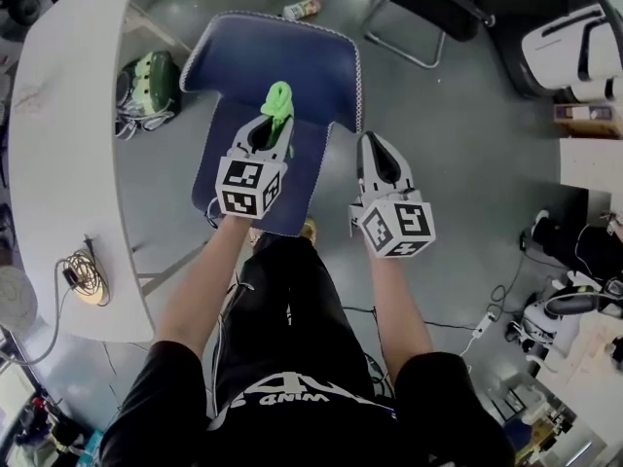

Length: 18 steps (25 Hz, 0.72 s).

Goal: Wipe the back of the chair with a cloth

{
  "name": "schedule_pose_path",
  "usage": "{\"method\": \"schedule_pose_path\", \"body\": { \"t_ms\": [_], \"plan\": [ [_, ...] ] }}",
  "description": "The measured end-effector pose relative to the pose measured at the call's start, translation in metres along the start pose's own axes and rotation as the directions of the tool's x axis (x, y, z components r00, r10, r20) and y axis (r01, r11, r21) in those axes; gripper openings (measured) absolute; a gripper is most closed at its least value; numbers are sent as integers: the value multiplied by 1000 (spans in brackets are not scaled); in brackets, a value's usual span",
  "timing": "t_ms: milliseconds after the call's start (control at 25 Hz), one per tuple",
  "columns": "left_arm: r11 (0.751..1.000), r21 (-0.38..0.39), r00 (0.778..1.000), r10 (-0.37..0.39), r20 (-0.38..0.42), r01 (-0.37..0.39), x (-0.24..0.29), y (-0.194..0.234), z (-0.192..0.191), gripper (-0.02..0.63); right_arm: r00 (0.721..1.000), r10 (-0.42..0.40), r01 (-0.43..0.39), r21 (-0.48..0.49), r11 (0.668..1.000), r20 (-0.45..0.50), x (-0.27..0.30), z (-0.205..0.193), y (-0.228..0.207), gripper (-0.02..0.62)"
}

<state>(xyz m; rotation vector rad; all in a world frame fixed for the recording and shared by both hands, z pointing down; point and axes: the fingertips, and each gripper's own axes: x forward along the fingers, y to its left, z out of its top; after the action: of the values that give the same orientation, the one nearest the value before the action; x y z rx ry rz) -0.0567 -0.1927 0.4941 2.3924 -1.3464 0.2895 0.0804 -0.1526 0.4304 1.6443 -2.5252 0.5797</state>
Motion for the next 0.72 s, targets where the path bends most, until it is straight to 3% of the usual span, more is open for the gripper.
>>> {"method": "schedule_pose_path", "body": {
  "t_ms": [720],
  "plan": [
    [997,-47,996,62,58,-60,-111,-5,104,60,996,92,-92,-30,995,-8,-48,71,63,-6]
  ]
}}
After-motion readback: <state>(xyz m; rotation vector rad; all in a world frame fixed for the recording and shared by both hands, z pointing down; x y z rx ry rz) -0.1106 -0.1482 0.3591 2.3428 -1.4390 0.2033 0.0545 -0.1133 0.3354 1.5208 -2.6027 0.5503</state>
